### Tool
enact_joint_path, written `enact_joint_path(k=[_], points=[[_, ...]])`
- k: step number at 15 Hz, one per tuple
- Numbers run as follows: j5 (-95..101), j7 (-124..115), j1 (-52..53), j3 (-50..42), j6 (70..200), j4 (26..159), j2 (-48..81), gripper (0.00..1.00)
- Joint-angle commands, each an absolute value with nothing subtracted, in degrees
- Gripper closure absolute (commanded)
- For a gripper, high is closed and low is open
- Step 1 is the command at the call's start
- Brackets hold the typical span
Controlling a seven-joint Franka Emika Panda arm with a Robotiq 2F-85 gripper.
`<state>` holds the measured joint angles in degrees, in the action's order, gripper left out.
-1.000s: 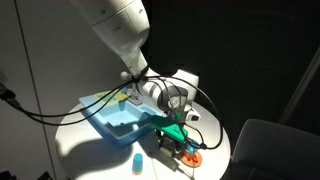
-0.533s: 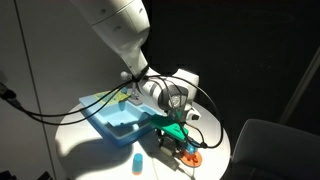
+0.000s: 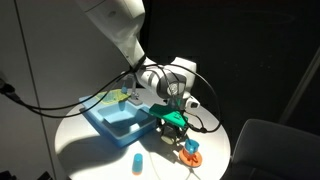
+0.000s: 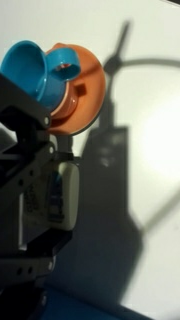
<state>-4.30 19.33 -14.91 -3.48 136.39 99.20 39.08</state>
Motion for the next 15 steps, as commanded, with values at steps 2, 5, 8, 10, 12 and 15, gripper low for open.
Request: enact_joint_path(k=[2,5,8,10,12,15], points=[[-3.0,19.4,-14.4,-2.9,137.2,102.6,34.0,0.56],[-2.9,19.6,-13.7,-2.7,137.8,104.7,31.2,0.56],[-2.2,19.6,-12.6,-2.8,138.8,107.8,28.3,0.56],[-1.3,19.5,-11.9,-2.9,139.3,109.8,26.7,0.56],[0.0,19.3,-11.1,-3.1,139.8,111.9,25.3,0.56],[1.8,19.2,-10.0,-3.1,140.3,114.8,23.6,0.56]])
